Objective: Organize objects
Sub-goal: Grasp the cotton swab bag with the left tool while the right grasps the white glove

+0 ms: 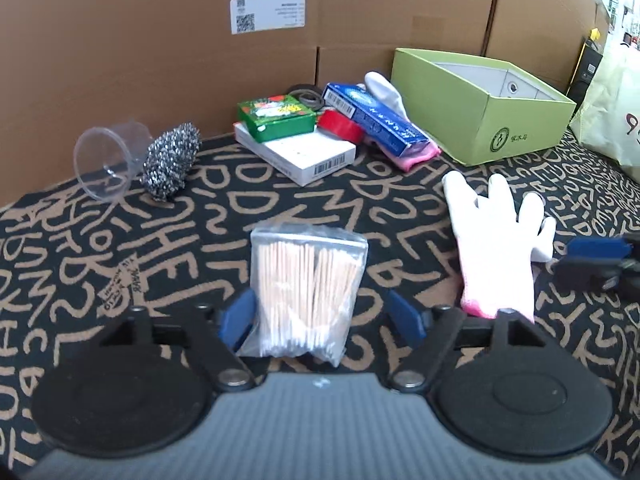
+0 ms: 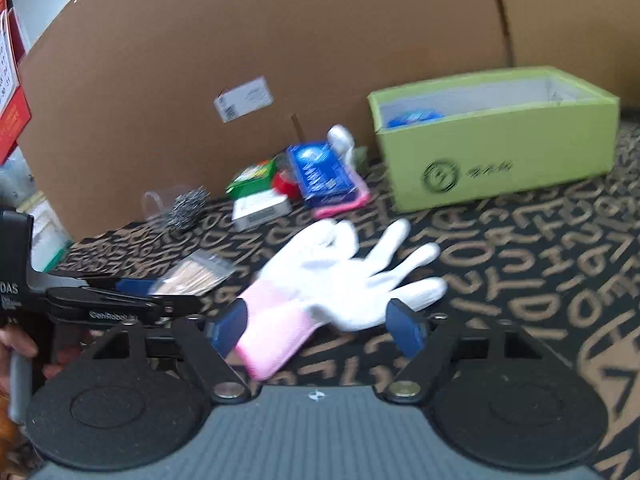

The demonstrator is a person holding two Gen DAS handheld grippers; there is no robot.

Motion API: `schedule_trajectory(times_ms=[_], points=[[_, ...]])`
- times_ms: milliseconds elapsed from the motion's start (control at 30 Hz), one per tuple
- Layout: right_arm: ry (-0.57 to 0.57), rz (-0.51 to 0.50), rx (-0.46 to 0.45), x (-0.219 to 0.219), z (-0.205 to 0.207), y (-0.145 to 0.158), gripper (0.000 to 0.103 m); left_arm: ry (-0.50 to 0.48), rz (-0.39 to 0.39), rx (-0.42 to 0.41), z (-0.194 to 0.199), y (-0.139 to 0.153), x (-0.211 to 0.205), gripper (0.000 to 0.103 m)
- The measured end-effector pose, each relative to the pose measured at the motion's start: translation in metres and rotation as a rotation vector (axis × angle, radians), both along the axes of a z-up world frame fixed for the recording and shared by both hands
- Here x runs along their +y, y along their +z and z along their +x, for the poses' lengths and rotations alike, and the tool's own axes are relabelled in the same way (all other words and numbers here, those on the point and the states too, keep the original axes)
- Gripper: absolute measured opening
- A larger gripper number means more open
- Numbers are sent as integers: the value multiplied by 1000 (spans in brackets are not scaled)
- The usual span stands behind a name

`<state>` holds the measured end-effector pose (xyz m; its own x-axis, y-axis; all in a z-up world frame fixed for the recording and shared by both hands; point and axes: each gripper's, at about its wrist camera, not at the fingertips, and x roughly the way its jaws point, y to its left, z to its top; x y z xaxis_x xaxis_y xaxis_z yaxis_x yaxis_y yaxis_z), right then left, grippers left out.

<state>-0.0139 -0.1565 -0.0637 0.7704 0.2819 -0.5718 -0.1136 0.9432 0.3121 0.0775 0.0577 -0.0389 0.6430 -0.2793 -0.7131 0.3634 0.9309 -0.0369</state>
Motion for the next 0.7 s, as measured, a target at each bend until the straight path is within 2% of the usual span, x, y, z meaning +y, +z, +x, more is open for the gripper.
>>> schedule_trajectory(times_ms=[67,200,267,300,333,367,400,433,467,533,600,633,667,700], points=[[-21,-24,42,12,12,-6,82,13,21,-18,1,1,-3,95],[-71,-73,26,37,41,-17,82,33,45,-20,4,0,-4,93],[-84,-143,6,49,51,-21,81,23,36,10,6,-5,-3,69],[-70,-180,-17,53,52,-23,80,23,34,9,5,-6,-3,69],[-32,-212,-38,57,53,-25,71,22,48,-6,2,-6,-4,54],[14,-235,-57,58,52,-27,54,7,46,-11,-1,-4,-4,39],[60,-247,-75,58,49,-27,46,-7,25,4,-3,-3,-5,35],[111,-239,-76,56,45,-26,29,-16,1,20,-5,-1,-5,35],[150,-231,-70,52,42,-24,17,-24,-13,29,-7,-1,-6,35],[182,-260,-67,46,34,-20,17,-39,-11,22,-12,-1,-10,37],[177,-270,-47,37,27,-18,17,-33,-2,2,-14,-2,-15,46],[164,-261,-36,34,25,-16,17,-28,4,-3,-13,-3,-17,56],[150,-246,-33,32,23,-14,21,-20,9,-8,-11,-4,-20,64],[133,-230,-39,31,22,-12,26,-10,15,-11,-8,-5,-23,64]])
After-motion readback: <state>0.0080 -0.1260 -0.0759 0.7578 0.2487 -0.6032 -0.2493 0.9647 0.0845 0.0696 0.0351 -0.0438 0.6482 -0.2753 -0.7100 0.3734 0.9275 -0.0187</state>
